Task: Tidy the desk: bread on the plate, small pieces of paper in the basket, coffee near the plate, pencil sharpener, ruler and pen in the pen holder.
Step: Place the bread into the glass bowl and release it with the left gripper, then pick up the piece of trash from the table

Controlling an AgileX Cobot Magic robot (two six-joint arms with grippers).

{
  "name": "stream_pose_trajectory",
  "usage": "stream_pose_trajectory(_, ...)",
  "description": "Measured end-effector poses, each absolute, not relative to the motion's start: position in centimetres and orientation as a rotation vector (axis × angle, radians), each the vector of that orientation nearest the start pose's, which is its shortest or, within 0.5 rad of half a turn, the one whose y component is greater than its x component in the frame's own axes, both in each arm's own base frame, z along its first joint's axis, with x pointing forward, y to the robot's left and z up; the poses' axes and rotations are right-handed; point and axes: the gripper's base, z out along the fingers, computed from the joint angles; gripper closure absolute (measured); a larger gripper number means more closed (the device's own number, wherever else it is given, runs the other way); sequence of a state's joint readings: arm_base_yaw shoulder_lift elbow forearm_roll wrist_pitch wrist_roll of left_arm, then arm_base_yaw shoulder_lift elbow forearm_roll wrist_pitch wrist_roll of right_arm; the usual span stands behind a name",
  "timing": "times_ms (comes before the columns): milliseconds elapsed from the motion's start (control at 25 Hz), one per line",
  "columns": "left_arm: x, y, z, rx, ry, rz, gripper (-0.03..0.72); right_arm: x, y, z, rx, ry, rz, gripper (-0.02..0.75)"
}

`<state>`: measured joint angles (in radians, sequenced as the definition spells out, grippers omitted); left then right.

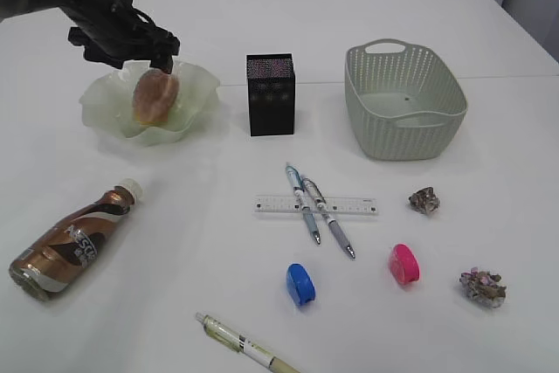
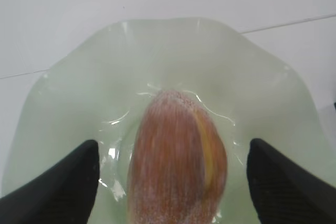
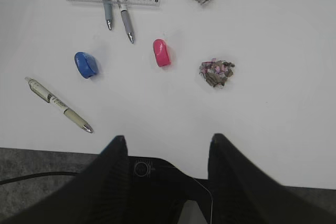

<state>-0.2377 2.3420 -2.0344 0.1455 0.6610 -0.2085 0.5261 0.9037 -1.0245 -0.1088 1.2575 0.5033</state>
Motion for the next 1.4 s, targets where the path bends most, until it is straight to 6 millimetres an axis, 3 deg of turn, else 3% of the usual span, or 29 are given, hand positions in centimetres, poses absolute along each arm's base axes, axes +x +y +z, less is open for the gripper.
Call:
stream_pose_trajectory(280, 51.6, -11.5, 20.3, 0.128, 2.496, -0.003, 0.038, 12.7, 6.3, 36.4, -0.038, 2.624, 0.212, 0.343)
stream_pose_trajectory(400, 51.4, -11.3, 22.3, 0.115, 2.508, 0.011, 0.046, 12.7, 6.3, 36.4, -0.038, 2.623, 0.209, 0.343)
stream_pose_trajectory(600, 50.1, -10.9, 27.5, 0.081, 2.521, 0.024, 0.088, 12.7, 6.3, 36.4, -0.035, 2.624, 0.21, 0.343)
stream_pose_trajectory(840, 47.4, -10.2, 30.2, 0.067, 2.646, 0.06, 0.106, 12.7, 6.3, 36.4, -0.086, 2.625, 0.21, 0.343)
stream_pose_trajectory(1200, 44.7, -11.2, 35.4, 0.114, 2.581, -0.151, 0.122, 13.3, 6.9, 35.9, -0.179, 2.654, 0.194, 0.343)
stream_pose_trajectory(1400, 41.5, -11.9, 39.5, 0.155, 2.505, -0.19, 0.124, 14.7, 7.4, 34.9, -0.164, 2.708, 0.13, 0.342)
